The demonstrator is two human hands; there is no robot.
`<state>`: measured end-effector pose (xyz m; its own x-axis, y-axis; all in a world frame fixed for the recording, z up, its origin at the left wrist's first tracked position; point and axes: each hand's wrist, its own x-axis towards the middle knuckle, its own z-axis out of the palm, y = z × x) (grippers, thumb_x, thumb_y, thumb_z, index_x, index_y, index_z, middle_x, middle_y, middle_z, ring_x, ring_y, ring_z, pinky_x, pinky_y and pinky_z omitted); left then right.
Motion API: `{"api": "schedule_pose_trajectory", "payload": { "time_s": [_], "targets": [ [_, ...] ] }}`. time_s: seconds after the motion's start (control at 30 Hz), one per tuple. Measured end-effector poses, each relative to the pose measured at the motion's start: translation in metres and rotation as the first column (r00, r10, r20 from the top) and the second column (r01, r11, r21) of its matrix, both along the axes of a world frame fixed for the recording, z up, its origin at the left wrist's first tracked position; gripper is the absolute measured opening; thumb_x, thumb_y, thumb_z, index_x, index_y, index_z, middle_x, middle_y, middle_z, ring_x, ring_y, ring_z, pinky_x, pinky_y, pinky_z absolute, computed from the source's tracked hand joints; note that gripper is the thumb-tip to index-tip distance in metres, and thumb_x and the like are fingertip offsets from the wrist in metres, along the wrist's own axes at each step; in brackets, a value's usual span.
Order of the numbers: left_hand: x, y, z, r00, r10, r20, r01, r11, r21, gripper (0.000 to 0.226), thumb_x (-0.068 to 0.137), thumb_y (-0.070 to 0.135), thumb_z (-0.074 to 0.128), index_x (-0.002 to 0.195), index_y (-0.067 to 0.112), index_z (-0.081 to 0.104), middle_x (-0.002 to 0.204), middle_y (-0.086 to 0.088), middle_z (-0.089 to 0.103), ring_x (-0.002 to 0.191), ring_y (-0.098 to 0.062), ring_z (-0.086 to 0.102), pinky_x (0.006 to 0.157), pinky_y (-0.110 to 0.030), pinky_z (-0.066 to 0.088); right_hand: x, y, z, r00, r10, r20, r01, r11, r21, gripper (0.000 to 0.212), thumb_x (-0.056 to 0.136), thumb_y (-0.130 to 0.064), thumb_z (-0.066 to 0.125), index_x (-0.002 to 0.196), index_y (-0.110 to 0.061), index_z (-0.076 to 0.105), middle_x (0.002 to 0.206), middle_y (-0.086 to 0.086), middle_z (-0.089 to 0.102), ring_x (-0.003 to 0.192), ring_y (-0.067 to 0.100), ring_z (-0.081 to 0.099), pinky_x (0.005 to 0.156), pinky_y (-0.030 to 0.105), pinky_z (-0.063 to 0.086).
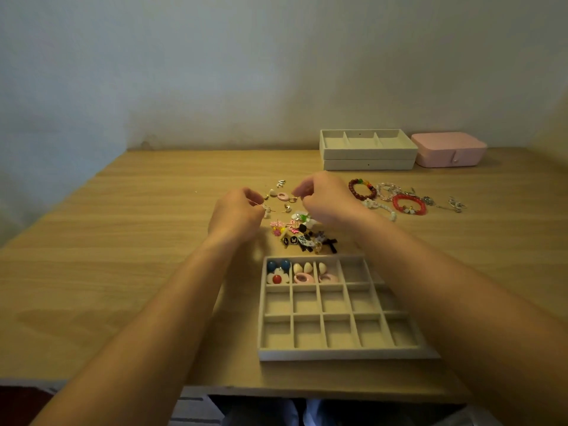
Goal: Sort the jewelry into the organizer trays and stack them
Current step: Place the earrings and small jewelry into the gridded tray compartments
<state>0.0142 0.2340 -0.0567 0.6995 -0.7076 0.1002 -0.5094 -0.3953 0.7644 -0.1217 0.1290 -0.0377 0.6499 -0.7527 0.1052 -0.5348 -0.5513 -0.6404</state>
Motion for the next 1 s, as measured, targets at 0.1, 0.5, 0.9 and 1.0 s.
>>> {"api": "schedule_pose_trajectory", "payload": {
  "time_s": [0.1, 0.5, 0.9, 1.0],
  "targets": [
    [0.008, -0.021, -0.003, 1.000, -0.013, -0.015, 0.013, 1.000, -0.023, 0.020, 0.095, 0.011, 0.060, 0.111, 0.022, 0.067, 0.105, 0.001, 0.067, 0.099, -0.016, 0.063, 0.095, -0.038, 0.054, 0.019, -0.025, -0.003, 0.998, -0.031, -0.047, 0.030, 0.999, -0.020, 0.039, 0.096, 0.004, 0.054, 0.123, -0.019, 0.070, 0.126, 0.001, 0.067, 0.116, 0.020, 0.061, 0.101, 0.038, 0.053],
    [0.036, -0.065, -0.016, 0.988, 0.082, -0.129, -0.115, 0.954, -0.276, 0.028, 0.095, 0.006, 0.047, 0.092, 0.029, 0.064, 0.096, 0.006, 0.067, 0.089, -0.008, 0.062, 0.089, -0.039, 0.056, 0.080, -0.065, -0.018, 0.958, 0.050, -0.284, -0.079, 0.993, -0.092, 0.019, 0.092, -0.031, 0.072, 0.105, -0.017, 0.074, 0.097, -0.003, 0.072, 0.090, 0.015, 0.065, 0.077, 0.031, 0.056],
    [0.033, -0.050, -0.019, 0.991, -0.087, 0.096, 0.101, 0.983, -0.152, 0.034, 0.086, 0.023, 0.062, 0.118, 0.036, 0.061, 0.115, 0.012, 0.066, 0.114, -0.017, 0.058, 0.100, -0.052, 0.047, 0.068, -0.058, 0.007, 0.988, 0.120, 0.097, -0.133, 0.982, 0.135, 0.010, 0.090, -0.013, 0.075, 0.094, -0.016, 0.067, 0.091, 0.001, 0.071, 0.087, 0.016, 0.067, 0.069, 0.027, 0.051],
    [0.017, -0.043, -0.011, 0.972, -0.220, -0.082, 0.192, 0.946, -0.261, 0.031, 0.094, 0.027, 0.068, 0.123, 0.022, 0.061, 0.110, 0.005, 0.068, 0.102, -0.012, 0.064, 0.091, -0.039, 0.057, 0.050, -0.052, 0.022, 0.960, 0.122, 0.252, -0.188, 0.949, 0.255, 0.012, 0.093, -0.013, 0.073, 0.104, -0.011, 0.068, 0.097, 0.006, 0.072, 0.085, 0.016, 0.070, 0.069, 0.028, 0.058]
  ]
}}
